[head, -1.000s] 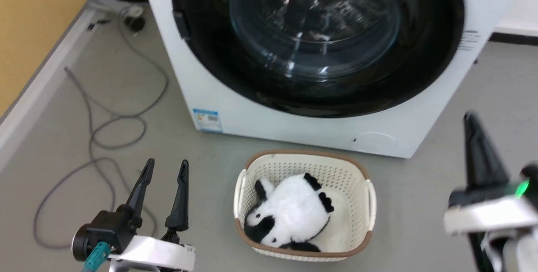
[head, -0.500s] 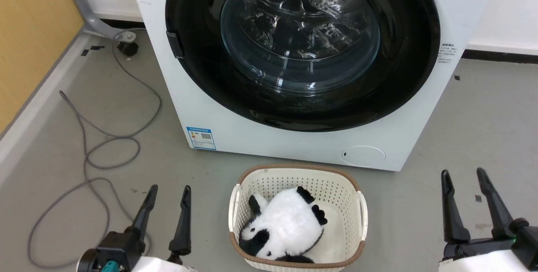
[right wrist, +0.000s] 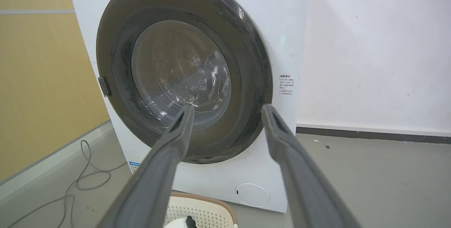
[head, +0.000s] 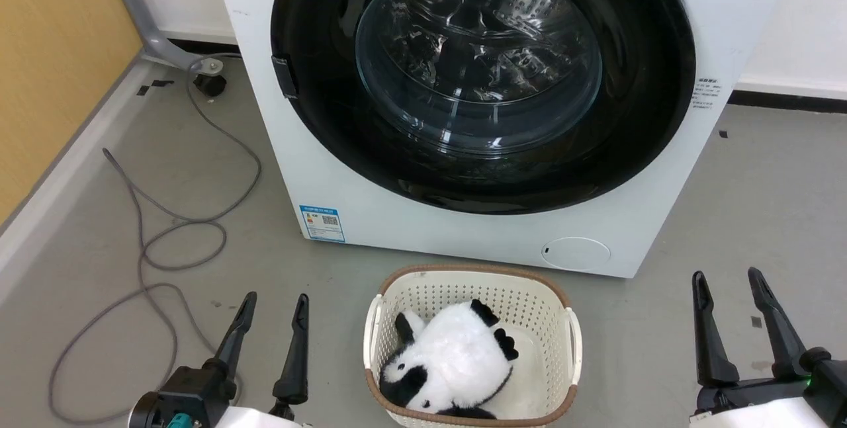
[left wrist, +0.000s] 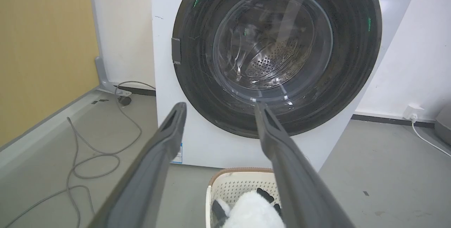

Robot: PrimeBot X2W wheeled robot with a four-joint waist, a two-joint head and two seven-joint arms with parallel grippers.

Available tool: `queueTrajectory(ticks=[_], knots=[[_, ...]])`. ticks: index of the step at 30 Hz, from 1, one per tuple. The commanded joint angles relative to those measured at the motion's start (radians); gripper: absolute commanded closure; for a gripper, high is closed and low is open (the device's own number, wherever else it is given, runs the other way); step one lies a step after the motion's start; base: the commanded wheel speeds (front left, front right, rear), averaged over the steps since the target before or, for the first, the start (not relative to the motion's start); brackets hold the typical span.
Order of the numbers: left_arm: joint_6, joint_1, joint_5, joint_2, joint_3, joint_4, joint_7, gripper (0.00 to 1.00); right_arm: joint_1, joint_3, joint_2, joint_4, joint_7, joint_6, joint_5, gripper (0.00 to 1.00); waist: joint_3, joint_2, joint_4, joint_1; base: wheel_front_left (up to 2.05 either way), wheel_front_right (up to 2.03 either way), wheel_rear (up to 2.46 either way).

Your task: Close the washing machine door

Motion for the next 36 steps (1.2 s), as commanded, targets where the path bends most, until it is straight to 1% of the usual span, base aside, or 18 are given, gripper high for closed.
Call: queueTrajectory(ticks=[1, 36], knots=[[-0.001, 0.000, -0.003, 0.000, -0.001, -0.002, 0.000, 1.00, 0.000, 0.002, 0.000, -0.003, 0.000, 0.000, 0.000, 1.00, 0.002, 0.0000, 0.000, 0.0001, 0.00, 0.00, 0.00], [0.029, -0.015, 0.042, -0.001, 0.008, -0.016, 0.068, 1.00, -0.021, 0.023, 0.001, 0.010, 0.067, 0.000, -0.034, 1.00, -0.002, 0.0000, -0.014, 0.0001, 0.00, 0.00, 0.00]])
